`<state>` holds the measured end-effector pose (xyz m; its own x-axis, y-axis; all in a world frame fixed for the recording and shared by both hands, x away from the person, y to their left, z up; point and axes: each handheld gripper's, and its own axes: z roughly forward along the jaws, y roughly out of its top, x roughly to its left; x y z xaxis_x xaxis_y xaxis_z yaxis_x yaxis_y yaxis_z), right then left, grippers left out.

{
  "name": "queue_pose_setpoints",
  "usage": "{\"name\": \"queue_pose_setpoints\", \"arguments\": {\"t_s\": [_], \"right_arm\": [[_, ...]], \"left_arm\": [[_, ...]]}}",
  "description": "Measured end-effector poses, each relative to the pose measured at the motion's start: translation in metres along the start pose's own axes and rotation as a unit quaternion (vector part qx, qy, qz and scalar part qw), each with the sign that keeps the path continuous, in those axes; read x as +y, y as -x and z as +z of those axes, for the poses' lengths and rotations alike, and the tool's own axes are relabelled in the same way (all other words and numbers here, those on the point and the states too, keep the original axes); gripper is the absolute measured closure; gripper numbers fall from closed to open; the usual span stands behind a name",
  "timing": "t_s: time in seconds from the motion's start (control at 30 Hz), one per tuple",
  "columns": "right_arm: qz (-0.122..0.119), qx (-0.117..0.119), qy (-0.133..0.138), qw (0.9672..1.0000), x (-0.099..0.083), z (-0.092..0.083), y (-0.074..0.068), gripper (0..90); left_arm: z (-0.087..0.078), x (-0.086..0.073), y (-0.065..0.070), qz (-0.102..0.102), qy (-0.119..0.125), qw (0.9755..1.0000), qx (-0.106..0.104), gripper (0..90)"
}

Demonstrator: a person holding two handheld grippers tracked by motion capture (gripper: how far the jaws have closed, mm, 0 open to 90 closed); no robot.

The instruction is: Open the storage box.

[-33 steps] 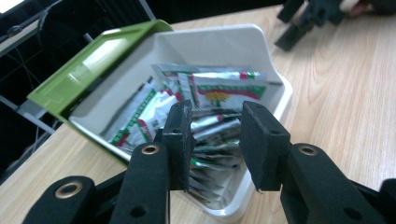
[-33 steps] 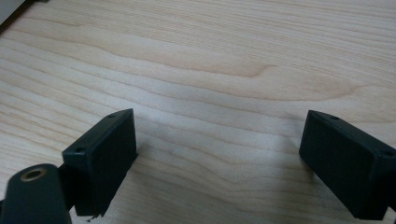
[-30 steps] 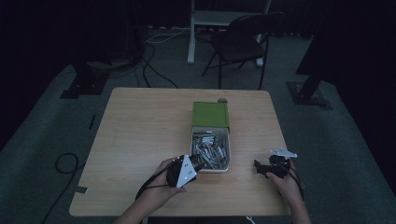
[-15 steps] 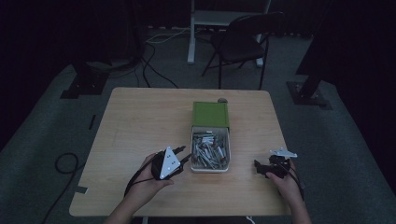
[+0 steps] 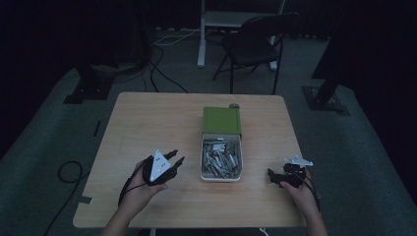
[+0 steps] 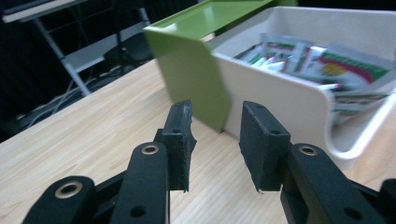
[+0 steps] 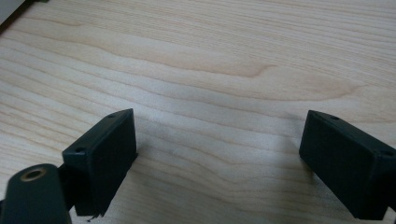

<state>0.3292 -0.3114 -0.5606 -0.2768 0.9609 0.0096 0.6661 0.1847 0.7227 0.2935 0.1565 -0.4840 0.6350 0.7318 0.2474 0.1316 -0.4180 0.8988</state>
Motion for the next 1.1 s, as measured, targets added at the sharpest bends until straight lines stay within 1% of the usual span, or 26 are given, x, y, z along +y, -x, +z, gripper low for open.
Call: {"name": "queue_pose_setpoints", "arguments": {"t_s": [0.17, 0.27, 0.37, 0.47, 0.57, 0.6, 0.63, 0.7, 0.77, 0.87, 0.93, 0.97, 1.0, 1.07, 1.1], "right_arm": [[0.000, 0.000, 0.000, 1.0000, 0.000, 0.000, 0.000, 10.7], [0.000, 0.000, 0.000, 1.0000, 0.000, 0.000, 0.000, 10.7], [-0.001, 0.000, 0.000, 1.0000, 0.000, 0.000, 0.000, 10.7], [-0.001, 0.000, 0.000, 1.0000, 0.000, 0.000, 0.000, 10.7], [-0.001, 0.000, 0.000, 1.0000, 0.000, 0.000, 0.000, 10.6], [-0.001, 0.000, 0.000, 1.0000, 0.000, 0.000, 0.000, 10.7], [-0.001, 0.000, 0.000, 1.0000, 0.000, 0.000, 0.000, 10.6], [-0.001, 0.000, 0.000, 1.0000, 0.000, 0.000, 0.000, 10.6], [-0.001, 0.000, 0.000, 1.0000, 0.000, 0.000, 0.000, 10.7], [-0.001, 0.000, 0.000, 1.0000, 0.000, 0.000, 0.000, 10.7], [-0.001, 0.000, 0.000, 1.0000, 0.000, 0.000, 0.000, 10.6], [-0.001, 0.000, 0.000, 1.0000, 0.000, 0.000, 0.000, 10.7], [-0.001, 0.000, 0.000, 1.0000, 0.000, 0.000, 0.000, 10.7], [-0.001, 0.000, 0.000, 1.0000, 0.000, 0.000, 0.000, 10.6], [-0.001, 0.000, 0.000, 1.0000, 0.000, 0.000, 0.000, 10.7]], "left_arm": [[-0.004, -0.010, -0.009, -0.015, -0.008, 0.9998, 0.013, 65.0], [-0.004, -0.018, -0.013, -0.030, -0.013, 0.9993, 0.017, 64.6], [-0.004, -0.026, -0.017, -0.040, -0.023, 0.9988, 0.020, 63.3], [-0.005, -0.033, -0.020, -0.044, -0.032, 0.9983, 0.021, 61.6], [-0.005, -0.039, -0.024, -0.058, -0.034, 0.9975, 0.019, 54.6], [-0.006, -0.040, -0.025, -0.061, -0.040, 0.9972, 0.015, 52.9], [-0.006, -0.042, -0.026, -0.068, -0.040, 0.9968, 0.015, 50.8], [-0.007, -0.045, -0.029, -0.075, -0.044, 0.9961, 0.016, 48.8], [-0.007, -0.049, -0.032, -0.091, -0.046, 0.9946, 0.020, 44.1], [-0.009, -0.055, -0.037, -0.110, -0.056, 0.9919, 0.028, 41.4], [-0.010, -0.058, -0.039, -0.124, -0.064, 0.9899, 0.028, 39.8], [-0.010, -0.061, -0.041, -0.132, -0.064, 0.9888, 0.029, 36.9], [-0.010, -0.063, -0.042, -0.138, -0.070, 0.9876, 0.029, 35.0], [-0.010, -0.067, -0.045, -0.145, -0.080, 0.9858, 0.027, 27.9], [-0.010, -0.069, -0.045, -0.151, -0.085, 0.9845, 0.028, 27.8]]}}
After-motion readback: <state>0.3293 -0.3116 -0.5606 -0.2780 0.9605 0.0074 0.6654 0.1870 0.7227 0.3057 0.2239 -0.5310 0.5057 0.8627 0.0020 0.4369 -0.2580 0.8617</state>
